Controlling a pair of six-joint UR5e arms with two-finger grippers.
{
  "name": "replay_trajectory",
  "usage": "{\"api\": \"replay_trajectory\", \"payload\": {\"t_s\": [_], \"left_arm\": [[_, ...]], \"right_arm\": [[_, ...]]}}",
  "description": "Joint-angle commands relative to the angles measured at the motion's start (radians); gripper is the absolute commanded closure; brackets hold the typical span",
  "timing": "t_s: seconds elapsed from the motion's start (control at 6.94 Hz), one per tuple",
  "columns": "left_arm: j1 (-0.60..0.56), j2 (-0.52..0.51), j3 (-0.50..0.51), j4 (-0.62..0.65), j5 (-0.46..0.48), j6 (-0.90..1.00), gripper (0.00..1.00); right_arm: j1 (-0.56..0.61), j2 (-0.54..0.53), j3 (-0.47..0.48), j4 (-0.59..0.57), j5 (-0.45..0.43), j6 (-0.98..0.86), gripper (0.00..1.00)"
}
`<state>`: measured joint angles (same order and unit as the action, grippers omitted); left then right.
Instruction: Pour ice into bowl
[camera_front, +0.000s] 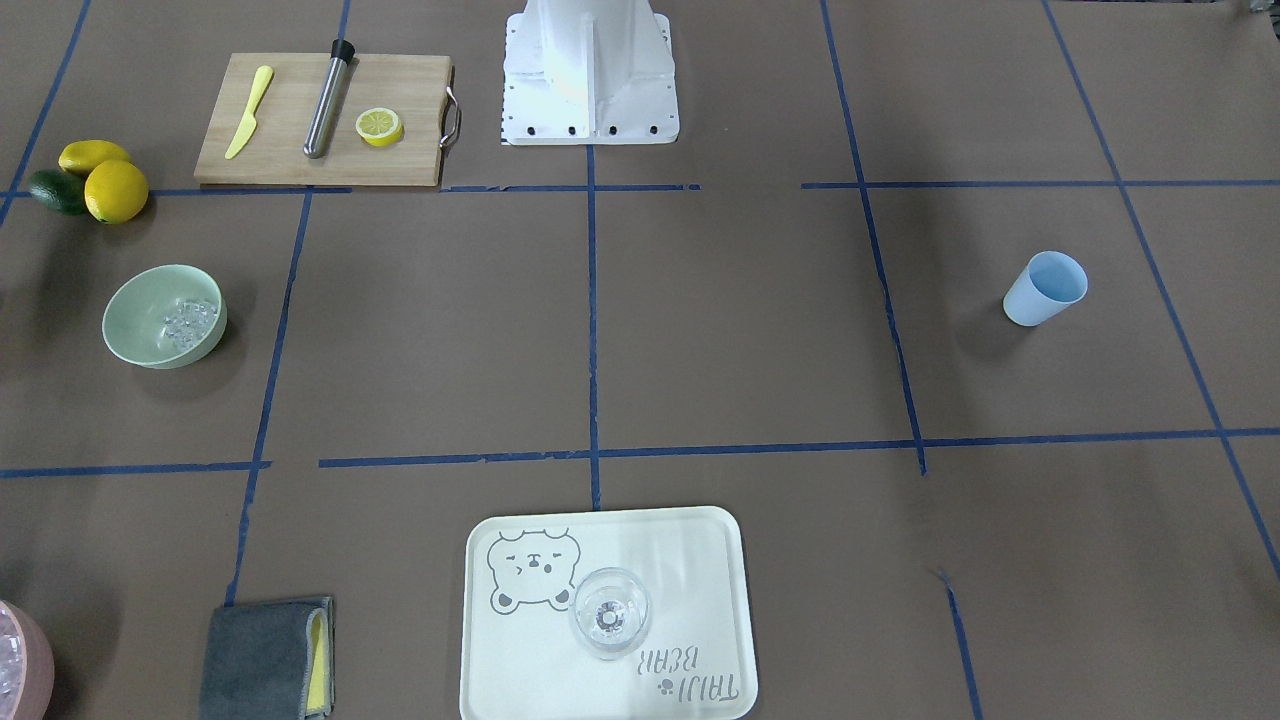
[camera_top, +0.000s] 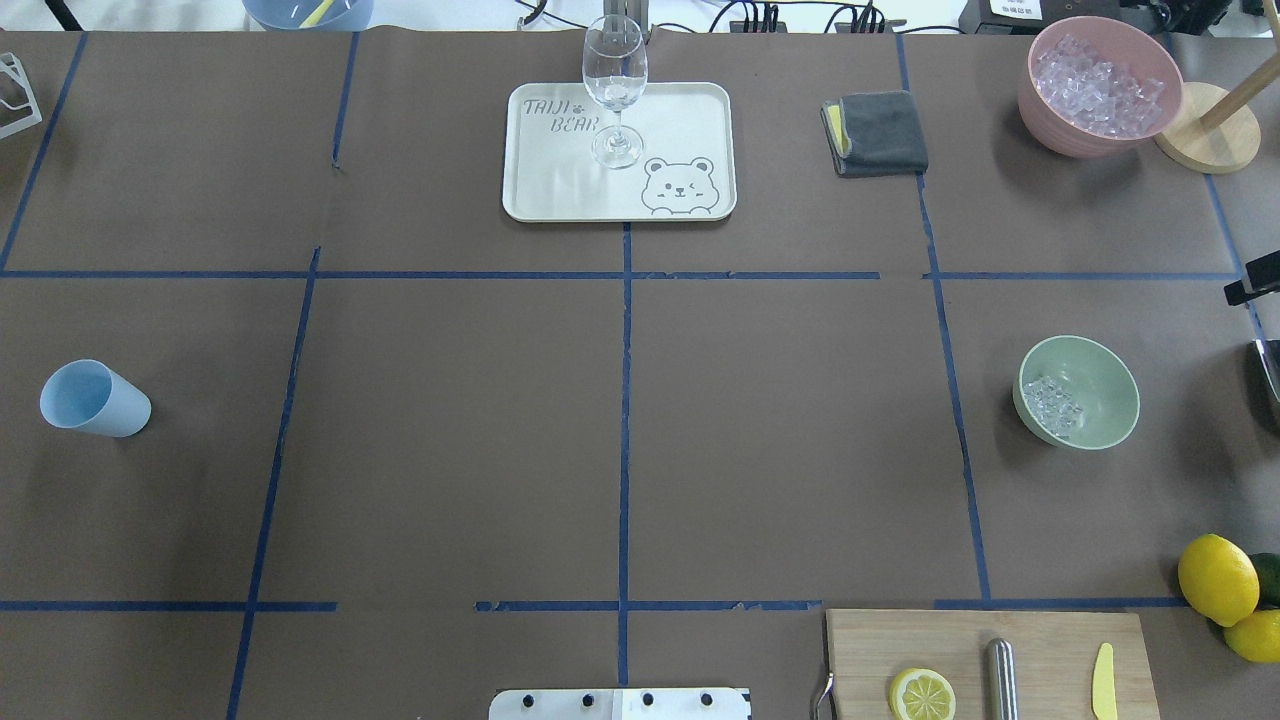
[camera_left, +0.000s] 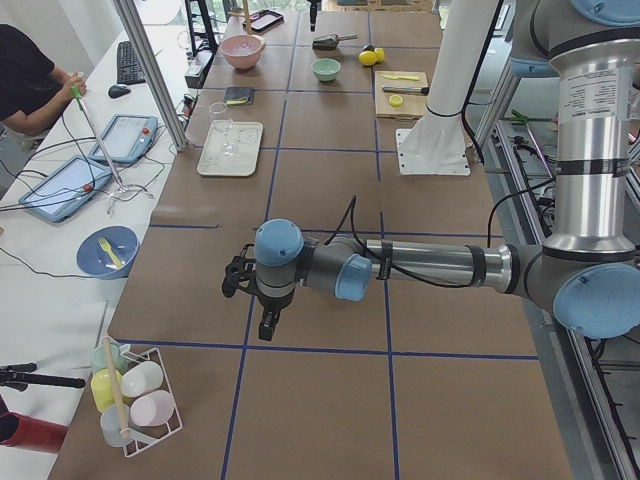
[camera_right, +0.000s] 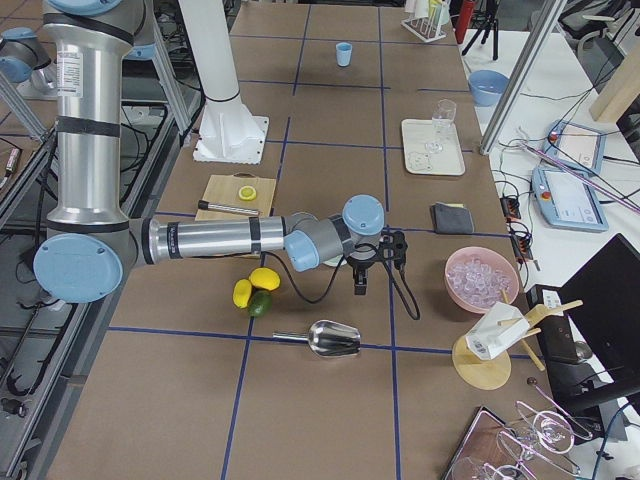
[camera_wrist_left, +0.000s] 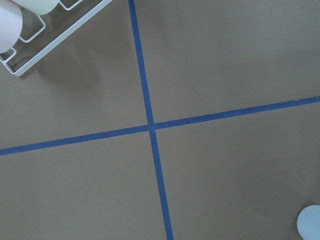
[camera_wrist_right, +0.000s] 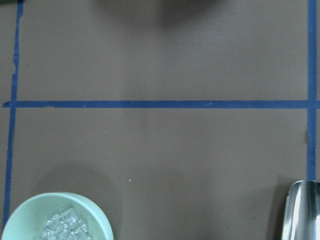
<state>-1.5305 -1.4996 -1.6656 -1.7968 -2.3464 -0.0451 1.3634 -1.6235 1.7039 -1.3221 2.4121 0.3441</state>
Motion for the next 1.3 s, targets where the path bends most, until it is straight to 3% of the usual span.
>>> {"api": "replay_trajectory", "payload": {"t_s": [0.0, 0.14, 0.29, 1.15], "left_arm": [[-0.026, -0.020, 0.009, 0.149, -0.004, 0.011, 0.00], [-0.043, -0.046, -0.008, 0.242, -0.004, 0.011, 0.00], [-0.043, -0.042, -0.002, 0.247, -0.005, 0.004, 0.00], [-0.045, -0.028, -0.058, 0.266, -0.039, 0.004, 0.00]], "right_arm": [[0.116, 0.060, -0.003, -0.280, -0.013, -0.311, 0.00], [0.146, 0.083, 0.000, -0.374, -0.013, -0.391, 0.00], [0.151, 0.097, -0.006, -0.435, -0.015, -0.445, 0.00], [0.195, 0.091, 0.008, -0.461, -0.018, -0.459, 0.00]]}}
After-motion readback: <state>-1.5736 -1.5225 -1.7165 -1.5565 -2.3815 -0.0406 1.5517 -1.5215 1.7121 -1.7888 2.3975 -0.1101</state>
